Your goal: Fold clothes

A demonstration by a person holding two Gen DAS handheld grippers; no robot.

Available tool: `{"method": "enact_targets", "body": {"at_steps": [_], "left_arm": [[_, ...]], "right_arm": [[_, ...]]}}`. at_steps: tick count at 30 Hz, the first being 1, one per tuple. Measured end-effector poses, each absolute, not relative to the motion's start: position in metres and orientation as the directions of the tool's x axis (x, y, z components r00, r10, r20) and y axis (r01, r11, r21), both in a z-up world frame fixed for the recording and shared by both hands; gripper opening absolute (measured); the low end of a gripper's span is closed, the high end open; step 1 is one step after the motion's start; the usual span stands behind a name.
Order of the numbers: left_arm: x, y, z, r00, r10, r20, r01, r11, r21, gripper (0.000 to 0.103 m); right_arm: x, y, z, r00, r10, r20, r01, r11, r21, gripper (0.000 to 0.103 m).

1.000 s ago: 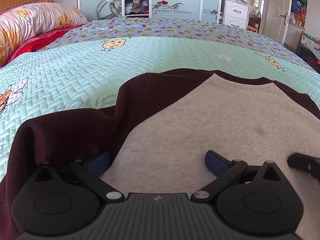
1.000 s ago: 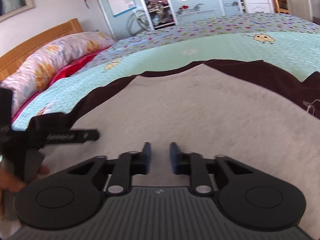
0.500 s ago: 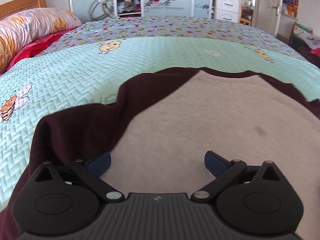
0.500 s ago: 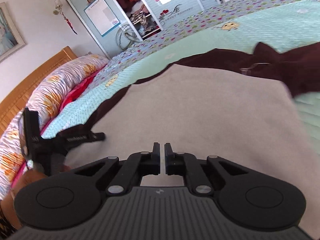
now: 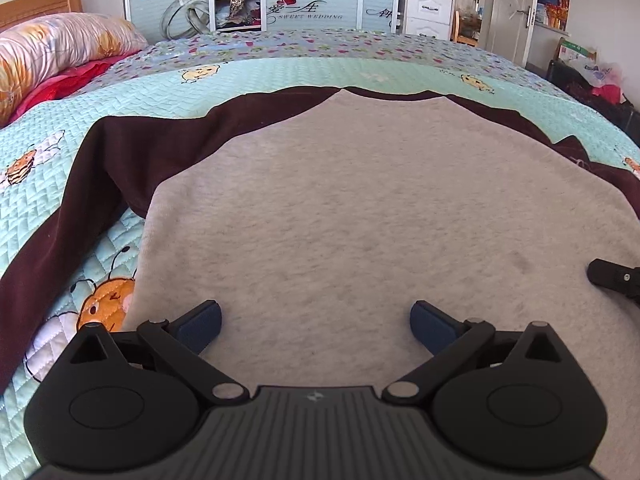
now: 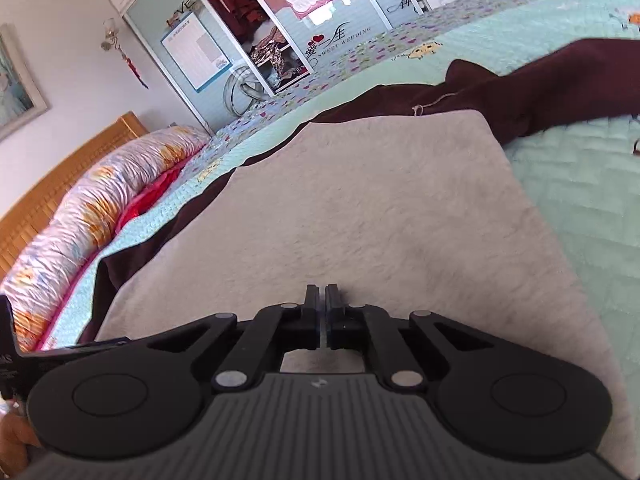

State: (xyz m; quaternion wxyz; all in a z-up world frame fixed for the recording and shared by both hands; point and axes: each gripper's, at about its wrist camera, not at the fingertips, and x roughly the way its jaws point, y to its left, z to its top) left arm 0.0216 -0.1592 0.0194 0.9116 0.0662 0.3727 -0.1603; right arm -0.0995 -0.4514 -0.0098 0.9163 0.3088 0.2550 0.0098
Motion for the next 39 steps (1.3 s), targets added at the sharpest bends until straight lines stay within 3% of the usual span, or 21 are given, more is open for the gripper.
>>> {"method": "enact_targets", "body": {"at_steps": [11, 13, 15, 20, 22, 25, 31, 34, 35, 39], "left_arm": [[-0.022, -0.166, 0.039, 0.63, -0.121, -0.767, 0.264, 0.962, 0.065, 0.103], [-0.039, -0.166, 0.041, 0.625, -0.114, -0.772, 0.263, 0.962, 0.07, 0.103], [-0.056, -0.166, 0.041, 0.618, -0.111, -0.778, 0.262, 0.962, 0.071, 0.103], [-0.087, -0.168, 0.036, 0.609, -0.093, -0.787, 0.236, 0.969, 0.069, 0.103], [-0.098, -0.17, 0.035, 0.614, -0.077, -0.786, 0.226, 0.971, 0.082, 0.103], [-0.099, -0.173, 0.037, 0.605, -0.061, -0.794, 0.216, 0.972, 0.089, 0.103], [-0.102, -0.172, 0.036, 0.604, -0.051, -0.796, 0.204, 0.975, 0.092, 0.103], [-0.101, -0.172, 0.035, 0.599, -0.051, -0.799, 0.202, 0.975, 0.089, 0.103], [-0.101, -0.173, 0.034, 0.598, -0.051, -0.8, 0.204, 0.975, 0.091, 0.103], [-0.098, -0.174, 0.034, 0.593, -0.049, -0.804, 0.211, 0.973, 0.097, 0.103]], "right_arm": [[-0.102, -0.464, -0.01, 0.858, 0.217, -0.466, 0.16, 0.748, 0.644, 0.003], [-0.113, -0.461, 0.002, 0.836, 0.226, -0.499, 0.196, 0.728, 0.658, 0.01], [-0.135, -0.447, 0.017, 0.83, 0.241, -0.503, 0.179, 0.739, 0.65, 0.025], [-0.204, -0.396, 0.043, 0.799, 0.266, -0.54, 0.095, 0.83, 0.55, 0.039], [-0.22, -0.381, 0.035, 0.769, 0.241, -0.592, 0.113, 0.861, 0.496, 0.04], [-0.241, -0.373, 0.025, 0.776, 0.22, -0.592, 0.119, 0.869, 0.479, 0.039], [-0.248, -0.376, 0.055, 0.801, 0.171, -0.574, 0.129, 0.887, 0.444, 0.035], [-0.238, -0.391, 0.037, 0.774, 0.156, -0.613, 0.188, 0.869, 0.458, 0.024], [-0.235, -0.398, 0.024, 0.759, 0.15, -0.634, 0.217, 0.859, 0.463, 0.005], [-0.246, -0.416, 0.017, 0.788, 0.179, -0.589, 0.24, 0.792, 0.561, 0.002]]}}
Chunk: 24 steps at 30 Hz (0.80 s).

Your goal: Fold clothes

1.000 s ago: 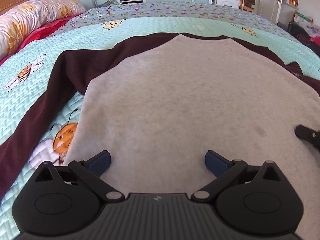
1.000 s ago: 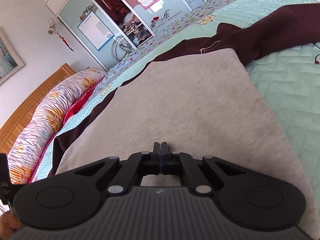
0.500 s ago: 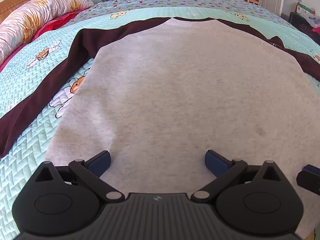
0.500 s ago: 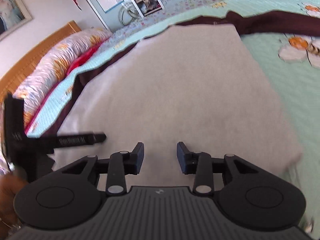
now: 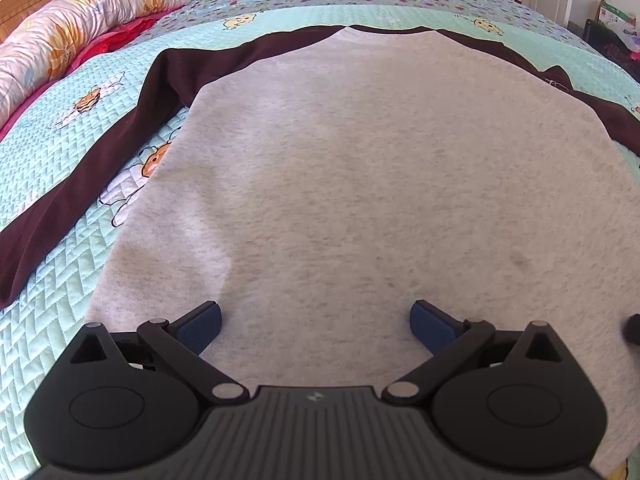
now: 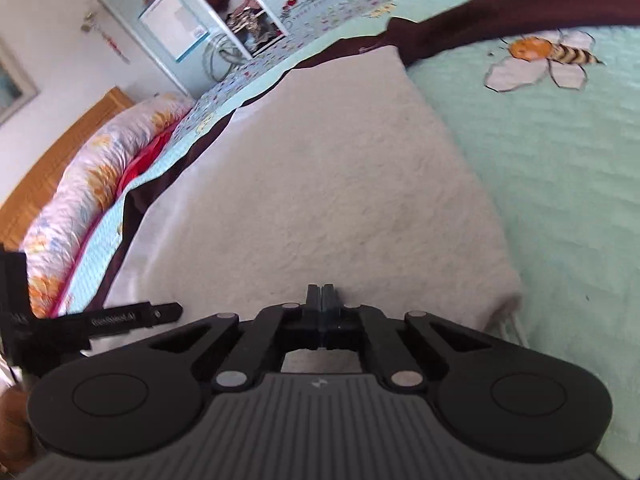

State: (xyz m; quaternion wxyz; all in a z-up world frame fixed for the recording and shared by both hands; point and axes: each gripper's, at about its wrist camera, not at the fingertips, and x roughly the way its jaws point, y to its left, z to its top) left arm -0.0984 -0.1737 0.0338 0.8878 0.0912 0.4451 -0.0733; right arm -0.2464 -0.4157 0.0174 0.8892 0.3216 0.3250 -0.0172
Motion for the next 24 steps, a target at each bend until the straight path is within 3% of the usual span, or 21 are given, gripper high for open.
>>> {"method": "enact_targets", "body": {"at_steps": [3, 5, 6, 9, 15, 17, 24], "left_arm": [[-0.097, -0.175, 0.034, 0.59, -0.044, -0.806, 0.21, 0.972, 0.101, 0.103], [-0.097, -0.175, 0.034, 0.59, -0.042, -0.807, 0.213, 0.972, 0.105, 0.103], [-0.097, -0.175, 0.033, 0.589, -0.043, -0.807, 0.215, 0.971, 0.105, 0.103], [-0.096, -0.174, 0.034, 0.583, -0.049, -0.811, 0.225, 0.969, 0.103, 0.103], [-0.1, -0.179, 0.038, 0.595, -0.038, -0.803, 0.232, 0.965, 0.126, 0.103], [-0.105, -0.182, 0.043, 0.61, -0.037, -0.792, 0.235, 0.962, 0.136, 0.098], [-0.134, -0.223, 0.071, 0.591, -0.261, -0.764, 0.409, 0.913, 0.004, 0.095]], "right_arm": [[-0.261, -0.412, 0.034, 0.806, 0.166, -0.568, 0.227, 0.8, 0.556, 0.011], [-0.263, -0.413, 0.03, 0.79, 0.171, -0.589, 0.237, 0.801, 0.55, 0.011], [-0.263, -0.415, 0.025, 0.775, 0.17, -0.609, 0.251, 0.801, 0.544, 0.002], [-0.271, -0.432, 0.006, 0.799, 0.213, -0.563, 0.251, 0.731, 0.634, 0.002], [-0.295, -0.439, 0.017, 0.817, 0.153, -0.556, 0.294, 0.719, 0.63, 0.007], [-0.303, -0.447, 0.011, 0.818, 0.169, -0.549, 0.3, 0.689, 0.66, 0.006], [-0.333, -0.476, 0.028, 0.909, 0.096, -0.406, 0.277, 0.589, 0.759, 0.011]]}}
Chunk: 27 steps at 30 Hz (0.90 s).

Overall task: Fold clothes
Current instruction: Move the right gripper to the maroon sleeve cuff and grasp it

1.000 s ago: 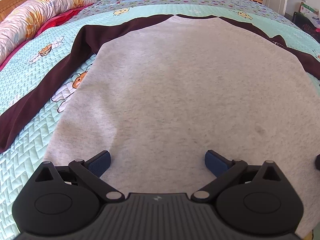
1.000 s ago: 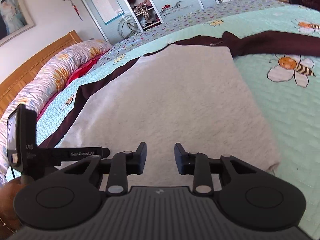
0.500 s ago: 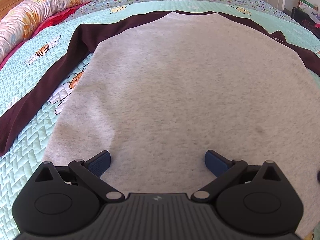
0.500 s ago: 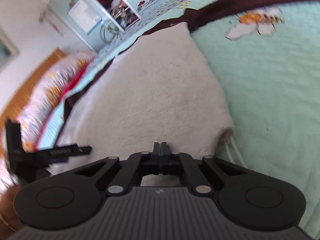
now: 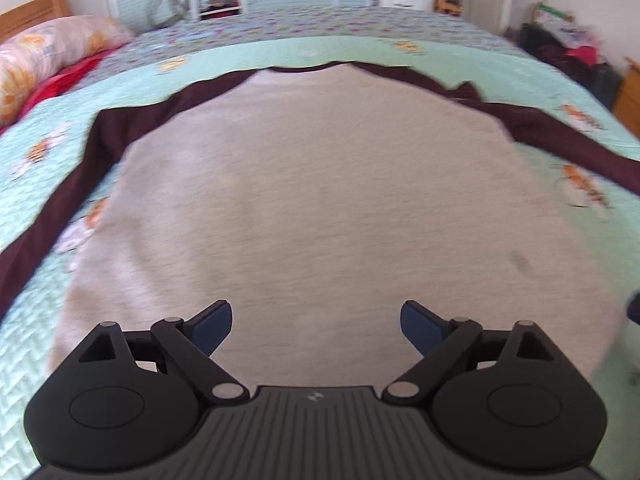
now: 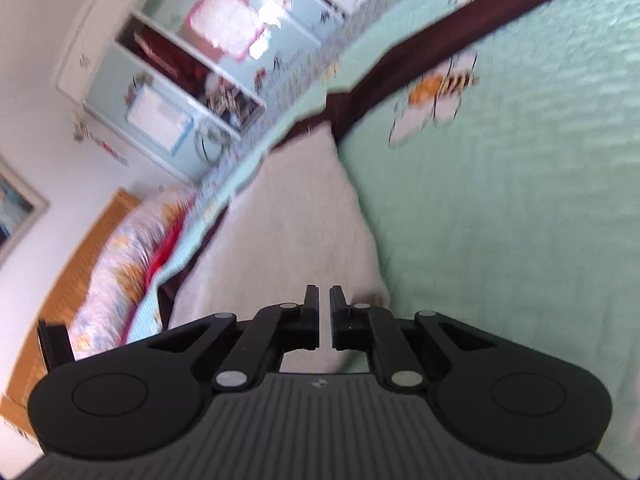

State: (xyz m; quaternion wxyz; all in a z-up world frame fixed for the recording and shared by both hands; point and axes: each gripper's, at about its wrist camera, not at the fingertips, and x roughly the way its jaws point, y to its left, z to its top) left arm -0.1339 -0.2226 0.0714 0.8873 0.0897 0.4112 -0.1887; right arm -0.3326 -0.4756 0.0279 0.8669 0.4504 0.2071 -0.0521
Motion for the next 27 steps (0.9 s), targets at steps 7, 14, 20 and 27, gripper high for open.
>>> {"method": "enact_targets", "body": {"at_steps": [7, 14, 20, 27], "left_arm": [[-0.158, -0.296, 0.055, 0.465, -0.427, -0.776, 0.597, 0.798, -0.082, 0.095], [-0.164, -0.318, 0.028, 0.453, -0.389, -0.802, 0.64, 0.769, -0.011, 0.1], [-0.153, -0.315, 0.037, 0.407, -0.417, -0.813, 0.631, 0.771, -0.079, 0.1], [-0.13, -0.327, 0.059, 0.471, -0.469, -0.747, 0.593, 0.795, -0.125, 0.099]], "right_arm": [[-0.325, -0.503, 0.01, 0.891, 0.092, -0.444, 0.327, 0.548, 0.77, 0.036], [-0.306, -0.487, 0.0, 0.868, 0.114, -0.483, 0.296, 0.662, 0.689, 0.015], [-0.315, -0.487, -0.003, 0.863, 0.136, -0.486, 0.282, 0.669, 0.688, 0.014], [-0.322, -0.501, -0.008, 0.865, 0.196, -0.461, 0.266, 0.601, 0.754, 0.013]]}}
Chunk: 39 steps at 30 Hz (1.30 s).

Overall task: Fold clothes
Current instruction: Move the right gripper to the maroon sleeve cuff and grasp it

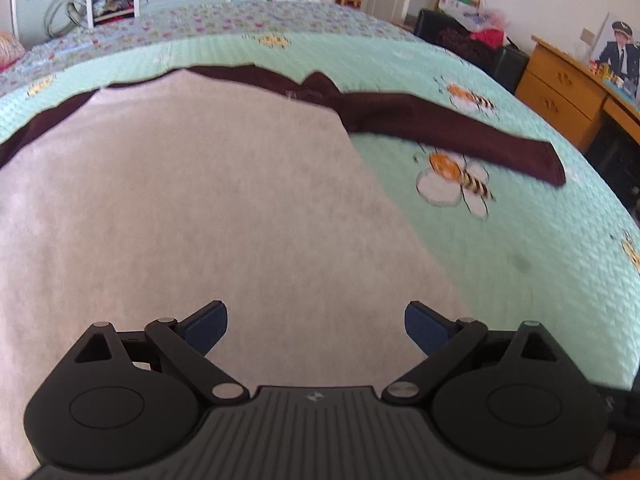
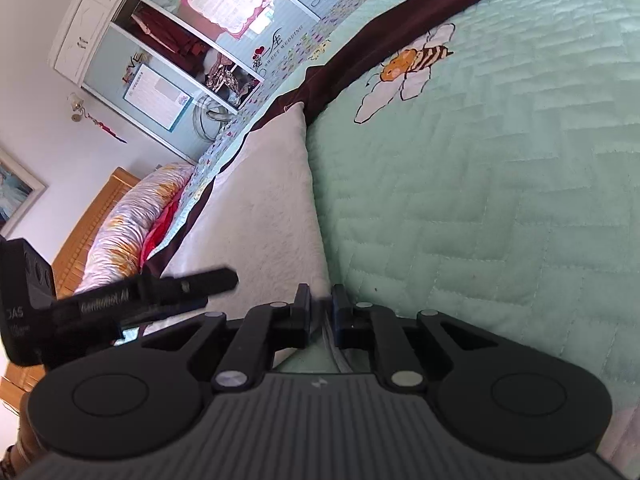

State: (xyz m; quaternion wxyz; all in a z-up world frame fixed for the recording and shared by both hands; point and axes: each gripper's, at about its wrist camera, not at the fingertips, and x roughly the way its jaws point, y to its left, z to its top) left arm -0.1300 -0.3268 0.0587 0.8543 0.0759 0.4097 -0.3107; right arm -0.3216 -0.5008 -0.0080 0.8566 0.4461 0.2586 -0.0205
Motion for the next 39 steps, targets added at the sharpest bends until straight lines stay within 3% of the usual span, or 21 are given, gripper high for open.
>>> {"method": "enact_targets", "body": {"at_steps": [3, 7, 9, 11, 14, 18, 22, 23, 25, 26, 27, 30, 34, 36, 39], "left_arm": [[-0.114, -0.341, 0.04, 0.429, -0.463, -0.776, 0.602, 0.787, -0.136, 0.099], [-0.123, -0.35, 0.024, 0.454, -0.43, -0.78, 0.633, 0.772, -0.057, 0.103], [-0.127, -0.349, 0.022, 0.465, -0.429, -0.774, 0.643, 0.765, -0.039, 0.103], [-0.123, -0.344, 0.022, 0.447, -0.448, -0.774, 0.648, 0.759, -0.066, 0.103], [-0.121, -0.346, 0.022, 0.434, -0.449, -0.781, 0.654, 0.753, -0.069, 0.103], [-0.122, -0.349, 0.021, 0.445, -0.438, -0.781, 0.646, 0.761, -0.059, 0.103], [-0.124, -0.35, 0.02, 0.455, -0.433, -0.778, 0.643, 0.764, -0.05, 0.103], [-0.124, -0.35, 0.02, 0.454, -0.433, -0.779, 0.643, 0.765, -0.051, 0.103], [-0.123, -0.35, 0.02, 0.452, -0.433, -0.78, 0.642, 0.765, -0.052, 0.103], [-0.123, -0.35, 0.02, 0.453, -0.432, -0.779, 0.642, 0.765, -0.051, 0.103], [-0.124, -0.35, 0.02, 0.455, -0.432, -0.779, 0.643, 0.764, -0.049, 0.103], [-0.123, -0.35, 0.02, 0.454, -0.433, -0.779, 0.644, 0.764, -0.049, 0.103], [-0.123, -0.351, 0.021, 0.453, -0.427, -0.783, 0.639, 0.768, -0.049, 0.103], [-0.122, -0.352, 0.021, 0.453, -0.422, -0.786, 0.635, 0.771, -0.048, 0.103], [-0.121, -0.354, 0.022, 0.447, -0.414, -0.793, 0.632, 0.773, -0.047, 0.103]], "right_arm": [[-0.326, -0.512, -0.007, 0.876, 0.22, -0.428, 0.26, 0.533, 0.805, 0.018], [-0.338, -0.562, 0.01, 0.914, 0.054, -0.401, 0.321, 0.507, 0.8, 0.021], [-0.343, -0.611, 0.013, 0.921, -0.071, -0.383, 0.374, 0.434, 0.82, 0.039], [-0.344, -0.659, 0.011, 0.908, -0.193, -0.373, 0.419, 0.352, 0.837, 0.045], [-0.339, -0.717, 0.002, 0.835, -0.364, -0.412, 0.511, 0.238, 0.826, 0.045], [-0.315, -0.765, -0.02, 0.827, -0.382, -0.412, 0.478, 0.09, 0.874, 0.045], [-0.287, -0.773, -0.023, 0.823, -0.384, -0.419, 0.481, 0.077, 0.873, 0.045], [-0.283, -0.774, -0.024, 0.818, -0.392, -0.42, 0.485, 0.079, 0.871, 0.045], [-0.278, -0.776, -0.025, 0.809, -0.404, -0.427, 0.49, 0.064, 0.869, 0.033], [-0.279, -0.779, -0.028, 0.808, -0.403, -0.429, 0.486, 0.045, 0.873, 0.022], [-0.28, -0.78, -0.03, 0.812, -0.399, -0.426, 0.48, 0.04, 0.877, 0.016], [-0.281, -0.774, -0.013, 0.819, -0.398, -0.413, 0.506, 0.162, 0.847, 0.011], [-0.301, -0.741, 0.055, 0.849, -0.479, -0.221, 0.475, 0.511, 0.717, 0.01], [-0.317, -0.734, 0.054, 0.829, -0.503, -0.243, 0.501, 0.475, 0.723, 0.01], [-0.321, -0.743, 0.002, 0.758, -0.459, -0.464, 0.619, 0.282, 0.733, 0.01]]}}
